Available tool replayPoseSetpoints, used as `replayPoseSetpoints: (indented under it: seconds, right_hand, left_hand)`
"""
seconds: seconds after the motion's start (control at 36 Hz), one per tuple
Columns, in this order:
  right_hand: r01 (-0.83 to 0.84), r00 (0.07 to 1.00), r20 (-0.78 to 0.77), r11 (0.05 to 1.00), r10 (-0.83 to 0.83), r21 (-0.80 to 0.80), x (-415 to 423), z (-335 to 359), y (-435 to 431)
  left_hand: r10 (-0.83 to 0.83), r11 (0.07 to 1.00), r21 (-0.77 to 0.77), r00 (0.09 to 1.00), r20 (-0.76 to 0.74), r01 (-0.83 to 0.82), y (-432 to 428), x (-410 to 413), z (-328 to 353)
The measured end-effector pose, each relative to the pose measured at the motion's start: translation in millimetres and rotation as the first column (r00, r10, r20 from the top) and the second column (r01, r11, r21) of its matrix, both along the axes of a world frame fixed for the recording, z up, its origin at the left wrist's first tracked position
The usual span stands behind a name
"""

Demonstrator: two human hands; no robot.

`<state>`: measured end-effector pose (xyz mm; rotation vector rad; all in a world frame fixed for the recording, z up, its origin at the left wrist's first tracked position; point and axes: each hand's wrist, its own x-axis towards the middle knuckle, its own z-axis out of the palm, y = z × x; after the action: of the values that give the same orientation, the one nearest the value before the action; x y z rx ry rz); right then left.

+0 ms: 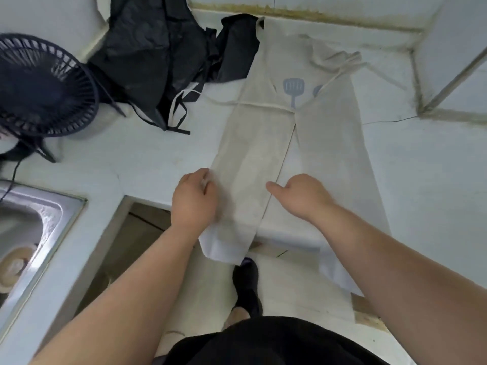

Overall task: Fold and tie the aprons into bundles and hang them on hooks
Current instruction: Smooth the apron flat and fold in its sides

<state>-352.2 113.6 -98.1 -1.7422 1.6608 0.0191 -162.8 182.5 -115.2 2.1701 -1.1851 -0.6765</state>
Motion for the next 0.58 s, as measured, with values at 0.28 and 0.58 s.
replayPoseSetpoints:
  seconds: [0.28, 0.58]
  right_hand:
    - [-0.008, 0.999, -0.051, 0.994, 0.003, -0.107, 7, 0, 64]
    - [0.426, 0.801, 0.336, 0.866, -0.496, 0.264, 39, -15, 86]
  left_hand:
    - [0.145, 0.989, 0.037, 0.98, -0.133, -0.142, 61, -2, 3]
    - [0.085, 0.989, 0.146, 0.924, -0.372, -0.032, 62, 13, 12]
